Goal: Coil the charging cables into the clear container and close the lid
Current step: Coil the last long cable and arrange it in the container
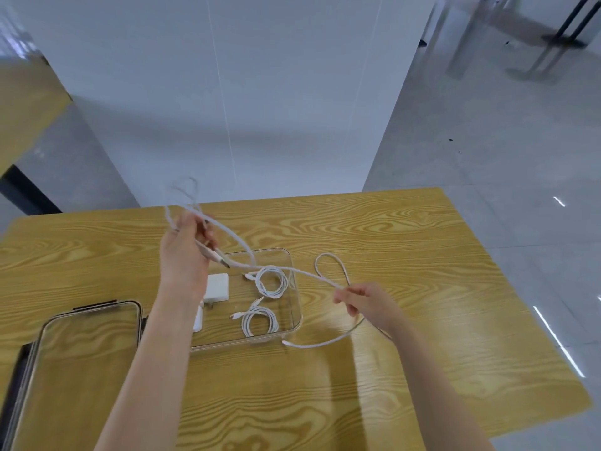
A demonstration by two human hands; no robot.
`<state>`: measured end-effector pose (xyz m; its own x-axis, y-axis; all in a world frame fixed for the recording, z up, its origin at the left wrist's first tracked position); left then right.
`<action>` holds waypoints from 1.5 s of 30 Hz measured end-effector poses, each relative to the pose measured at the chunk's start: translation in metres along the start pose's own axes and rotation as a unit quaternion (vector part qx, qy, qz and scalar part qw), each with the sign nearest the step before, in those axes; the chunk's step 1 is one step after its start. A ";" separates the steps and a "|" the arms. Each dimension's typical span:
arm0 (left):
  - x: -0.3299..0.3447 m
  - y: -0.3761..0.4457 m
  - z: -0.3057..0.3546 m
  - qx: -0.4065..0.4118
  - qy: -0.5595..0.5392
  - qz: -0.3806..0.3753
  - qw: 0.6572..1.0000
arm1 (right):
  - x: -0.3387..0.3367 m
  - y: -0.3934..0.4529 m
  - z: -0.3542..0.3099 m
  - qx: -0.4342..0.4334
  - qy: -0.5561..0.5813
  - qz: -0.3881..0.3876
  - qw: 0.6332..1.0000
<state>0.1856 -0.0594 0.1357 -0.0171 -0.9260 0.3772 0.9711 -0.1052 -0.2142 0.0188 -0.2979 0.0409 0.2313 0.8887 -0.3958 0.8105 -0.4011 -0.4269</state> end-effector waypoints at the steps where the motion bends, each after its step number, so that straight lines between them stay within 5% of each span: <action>1: 0.003 -0.003 -0.008 -0.001 0.087 -0.021 0.996 | -0.003 0.001 -0.004 -0.004 0.007 0.036 0.999; 4: 0.018 -0.018 -0.042 -0.044 0.211 -0.109 0.970 | -0.006 0.002 -0.027 -0.040 -0.030 0.128 0.990; 8: 0.046 -0.047 -0.084 -0.116 0.230 -0.198 0.946 | 0.006 -0.003 -0.067 -0.105 -0.101 0.162 0.976; 18: 0.066 -0.059 -0.092 -0.187 -0.026 -0.103 0.977 | 0.030 -0.021 -0.087 -0.168 -0.040 0.021 0.985; 24: 0.050 -0.038 -0.043 -0.112 -0.075 -0.057 0.989 | 0.012 -0.013 -0.055 -0.127 -0.246 0.082 0.957; 28: 0.030 -0.022 -0.002 -0.058 -0.184 -0.053 0.980 | -0.004 -0.010 -0.033 -0.076 -0.265 0.076 0.958; 37: 0.001 -0.010 0.029 0.044 -0.226 -0.064 0.971 | -0.028 0.000 -0.016 0.010 -0.486 0.141 0.862; 40: -0.002 -0.007 0.035 0.077 -0.153 -0.046 0.984 | -0.034 -0.004 -0.014 0.001 -0.390 0.185 0.902; 45: 0.023 -0.032 -0.002 0.033 0.198 -0.078 0.977 | -0.030 -0.006 -0.042 -0.032 -0.276 0.193 0.941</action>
<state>0.1538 -0.0783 0.1494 -0.2444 -0.9695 0.0200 0.9623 -0.2450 -0.1183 0.0299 -0.3124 0.0897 0.2140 0.4219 -0.8810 0.7583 -0.6403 -0.1225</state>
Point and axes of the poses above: each hand's wrist, its own y-axis towards the middle knuckle, its own x-axis out of the palm, z = x × y, the point moved 6 cm from there along y, towards the middle knuckle, and after that the axes turned 2 degrees about x, right-handed, at the moved point
